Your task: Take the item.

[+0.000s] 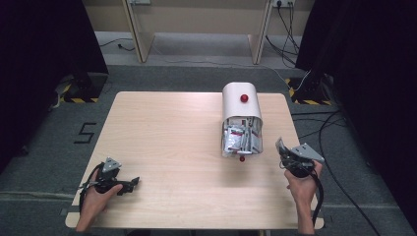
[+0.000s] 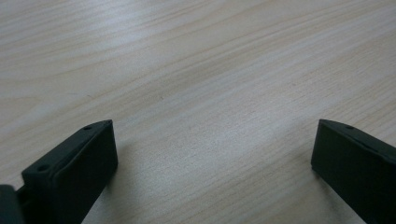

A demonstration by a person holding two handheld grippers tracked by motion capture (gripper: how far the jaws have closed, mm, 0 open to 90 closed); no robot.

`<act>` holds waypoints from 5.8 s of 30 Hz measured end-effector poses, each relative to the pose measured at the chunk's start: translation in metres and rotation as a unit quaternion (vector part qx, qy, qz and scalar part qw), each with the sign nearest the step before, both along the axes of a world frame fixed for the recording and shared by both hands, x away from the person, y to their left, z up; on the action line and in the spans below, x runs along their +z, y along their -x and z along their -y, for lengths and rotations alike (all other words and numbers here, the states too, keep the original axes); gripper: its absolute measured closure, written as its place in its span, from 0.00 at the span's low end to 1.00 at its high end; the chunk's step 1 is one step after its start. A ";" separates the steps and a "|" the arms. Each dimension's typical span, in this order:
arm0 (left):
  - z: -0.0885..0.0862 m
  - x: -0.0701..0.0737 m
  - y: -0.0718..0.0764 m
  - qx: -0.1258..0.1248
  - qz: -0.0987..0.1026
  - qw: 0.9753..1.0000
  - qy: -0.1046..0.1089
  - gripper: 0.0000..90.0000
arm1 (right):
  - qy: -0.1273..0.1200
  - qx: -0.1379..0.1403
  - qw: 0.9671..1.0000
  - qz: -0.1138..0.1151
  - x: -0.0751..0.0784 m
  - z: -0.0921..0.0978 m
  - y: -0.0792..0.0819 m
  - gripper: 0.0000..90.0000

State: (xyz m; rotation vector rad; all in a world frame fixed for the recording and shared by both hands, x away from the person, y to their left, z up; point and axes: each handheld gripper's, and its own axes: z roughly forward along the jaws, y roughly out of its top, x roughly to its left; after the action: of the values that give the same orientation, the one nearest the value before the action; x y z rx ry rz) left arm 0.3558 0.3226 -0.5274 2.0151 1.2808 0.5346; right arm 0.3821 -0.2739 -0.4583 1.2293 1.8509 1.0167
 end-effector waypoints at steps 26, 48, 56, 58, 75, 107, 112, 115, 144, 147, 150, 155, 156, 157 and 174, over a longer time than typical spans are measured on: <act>0.000 0.000 0.000 0.000 0.000 1.000 0.000 0.00 | -0.006 0.034 0.998 -0.054 -0.033 -0.018 -0.013 0.95; 0.000 0.000 0.000 0.000 0.000 1.000 0.000 0.00 | 0.013 0.007 0.998 -0.059 -0.042 -0.002 -0.020 0.79; 0.000 0.000 0.000 0.000 0.000 1.000 0.000 0.00 | 0.044 -0.013 0.997 -0.059 -0.043 0.000 -0.022 0.73; 0.000 0.000 0.000 0.000 0.000 1.000 0.000 0.00 | 0.049 -0.016 0.997 -0.063 -0.044 0.001 -0.022 0.70; 0.000 0.000 0.000 0.000 0.000 1.000 0.000 0.00 | 0.065 -0.035 0.994 -0.081 -0.041 0.003 -0.024 0.60; 0.000 0.000 0.001 0.001 0.000 1.000 0.001 0.00 | 0.049 -0.054 0.992 -0.105 -0.042 0.005 -0.029 0.49; 0.000 0.000 0.001 0.001 0.000 1.000 0.001 0.00 | 0.046 -0.056 0.991 -0.110 -0.040 0.008 -0.028 0.48; 0.000 0.000 0.001 0.001 0.001 1.000 0.001 0.00 | 0.043 -0.062 0.991 -0.113 -0.040 0.009 -0.027 0.46; -0.001 0.000 0.001 0.002 0.001 1.000 0.001 0.00 | -0.022 -0.033 0.995 -0.087 -0.022 0.003 -0.010 0.33; -0.001 0.000 0.001 0.002 0.001 1.000 0.001 0.00 | -0.028 -0.025 0.996 -0.085 -0.019 -0.002 -0.004 0.32; -0.001 0.000 0.001 0.002 0.001 1.000 0.001 0.00 | -0.028 -0.018 0.996 -0.080 -0.016 -0.004 0.001 0.32; -0.001 0.000 0.002 0.002 0.001 1.000 0.000 0.00 | -0.030 -0.010 0.997 -0.077 -0.013 -0.009 0.006 0.31; -0.001 0.000 0.002 0.003 0.001 1.000 0.000 0.00 | -0.029 -0.006 0.997 -0.076 -0.012 -0.011 0.010 0.31; -0.001 0.000 0.002 0.003 0.001 1.000 0.000 0.00 | -0.029 -0.006 0.997 -0.076 -0.012 -0.011 0.010 0.31; -0.001 0.000 0.002 0.003 0.001 1.000 0.000 0.00 | -0.042 0.006 0.997 -0.063 -0.010 -0.020 0.027 0.23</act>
State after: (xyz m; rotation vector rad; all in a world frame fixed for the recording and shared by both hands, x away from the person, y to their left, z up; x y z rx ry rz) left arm 0.3540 0.3240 -0.5275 2.0110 1.2858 0.5381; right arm 0.3548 -0.2535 -0.4682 1.3604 1.9301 1.0554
